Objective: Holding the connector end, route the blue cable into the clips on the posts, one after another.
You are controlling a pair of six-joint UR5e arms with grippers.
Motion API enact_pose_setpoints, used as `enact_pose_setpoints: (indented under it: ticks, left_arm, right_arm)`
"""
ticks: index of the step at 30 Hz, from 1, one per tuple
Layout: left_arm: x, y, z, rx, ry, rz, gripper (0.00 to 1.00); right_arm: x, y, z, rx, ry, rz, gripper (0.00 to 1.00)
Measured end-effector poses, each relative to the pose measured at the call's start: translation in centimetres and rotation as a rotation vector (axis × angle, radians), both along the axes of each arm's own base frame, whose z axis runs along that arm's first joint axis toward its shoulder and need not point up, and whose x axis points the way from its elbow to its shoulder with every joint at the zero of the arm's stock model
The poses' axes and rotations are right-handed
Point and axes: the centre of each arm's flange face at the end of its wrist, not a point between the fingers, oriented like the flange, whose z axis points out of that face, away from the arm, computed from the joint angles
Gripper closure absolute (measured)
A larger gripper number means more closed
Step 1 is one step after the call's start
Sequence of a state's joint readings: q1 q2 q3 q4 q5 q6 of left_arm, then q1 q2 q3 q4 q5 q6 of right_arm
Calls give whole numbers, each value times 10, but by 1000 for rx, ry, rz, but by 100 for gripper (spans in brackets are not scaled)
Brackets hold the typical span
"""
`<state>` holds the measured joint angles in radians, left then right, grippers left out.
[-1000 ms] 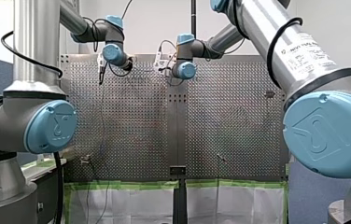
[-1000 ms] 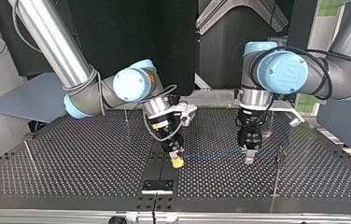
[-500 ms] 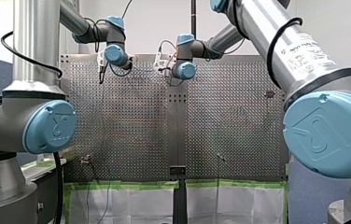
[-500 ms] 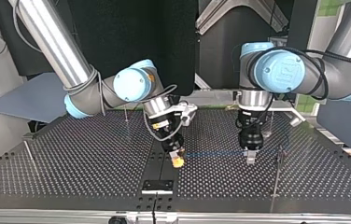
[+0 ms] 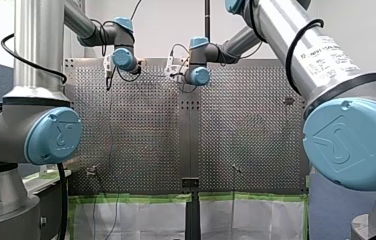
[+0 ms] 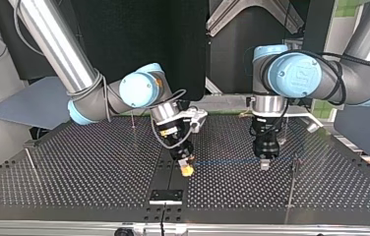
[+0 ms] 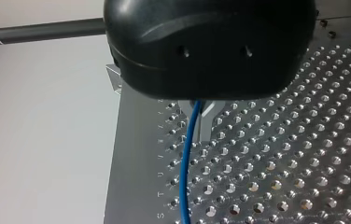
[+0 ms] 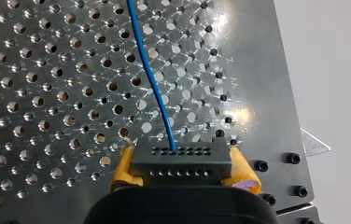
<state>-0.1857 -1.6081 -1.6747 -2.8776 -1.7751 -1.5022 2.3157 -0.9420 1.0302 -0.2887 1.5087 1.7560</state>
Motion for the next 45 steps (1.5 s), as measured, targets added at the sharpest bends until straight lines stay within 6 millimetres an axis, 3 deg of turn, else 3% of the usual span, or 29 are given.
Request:
enact_pose_setpoints:
  ticks: [13, 22, 30, 36, 45]
  left_arm:
    - [5, 0, -2, -34, -19, 10, 100]
    - [18, -18, -33, -40, 14, -9, 100]
    - [25, -39, -64, -23, 52, -26, 100]
    - [24, -49, -74, -23, 64, -22, 100]
    - [26, -67, -113, 16, 135, -18, 100]
  right_arm:
    - [0, 0, -9, 12, 12, 1, 100]
    - [-1, 2, -28, 36, 35, 1, 100]
    - [5, 1, -69, 82, 81, 7, 100]
    - [4, -2, -94, 108, 108, 3, 100]
    - [-9, -4, -129, 154, 149, -30, 100]
